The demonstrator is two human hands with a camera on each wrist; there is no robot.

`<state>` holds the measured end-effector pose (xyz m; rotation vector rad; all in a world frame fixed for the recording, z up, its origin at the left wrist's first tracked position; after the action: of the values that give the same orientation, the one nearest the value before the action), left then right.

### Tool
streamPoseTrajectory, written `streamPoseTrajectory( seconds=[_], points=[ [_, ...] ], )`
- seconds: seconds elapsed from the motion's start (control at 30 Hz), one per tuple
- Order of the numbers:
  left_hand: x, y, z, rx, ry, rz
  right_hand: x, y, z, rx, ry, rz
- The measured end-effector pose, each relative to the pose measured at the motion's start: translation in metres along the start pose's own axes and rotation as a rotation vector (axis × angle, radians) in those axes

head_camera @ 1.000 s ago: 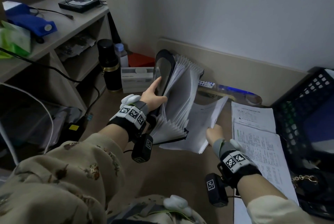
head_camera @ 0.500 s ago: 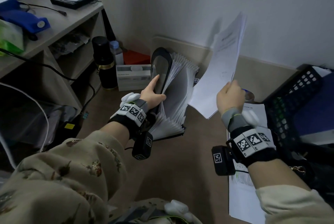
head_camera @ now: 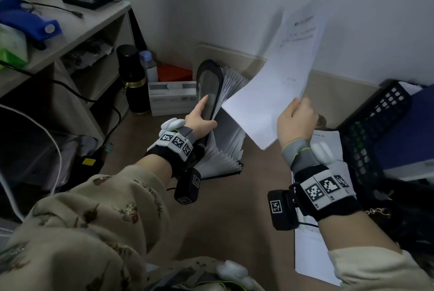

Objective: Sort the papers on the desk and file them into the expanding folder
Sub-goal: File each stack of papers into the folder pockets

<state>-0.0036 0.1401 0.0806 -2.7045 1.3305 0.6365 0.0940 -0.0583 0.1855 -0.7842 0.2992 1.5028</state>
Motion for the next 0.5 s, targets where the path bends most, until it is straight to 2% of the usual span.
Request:
streamPoseTrajectory(
  seconds=[0.17,0.3,0.5],
  points=[
    [0.006,0.002,-0.001,-0.013,-0.005,0.004,0.018,0.011,-0.012,-0.011,0.161,0.128],
    [0.004,0.001,0.000,-0.016,-0.024,-0.004,0.024,0.025,-0.012,-0.036,0.128,0.243],
    [0.003,0.001,0.003,-0.036,-0.017,-0.019,0.028,0.027,-0.022,0.058,0.099,0.336]
  ],
)
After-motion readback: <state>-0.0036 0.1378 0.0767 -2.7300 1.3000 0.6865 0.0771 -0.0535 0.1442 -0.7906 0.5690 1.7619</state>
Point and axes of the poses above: each hand's wrist, its own y-axis away from the middle knuckle, its own x-axis out of the palm, z = x × y, the point moved 4 cm from there along -y, towards the middle knuckle, and after that the axes turned 6 degrees about x, right-handed, at the moved point
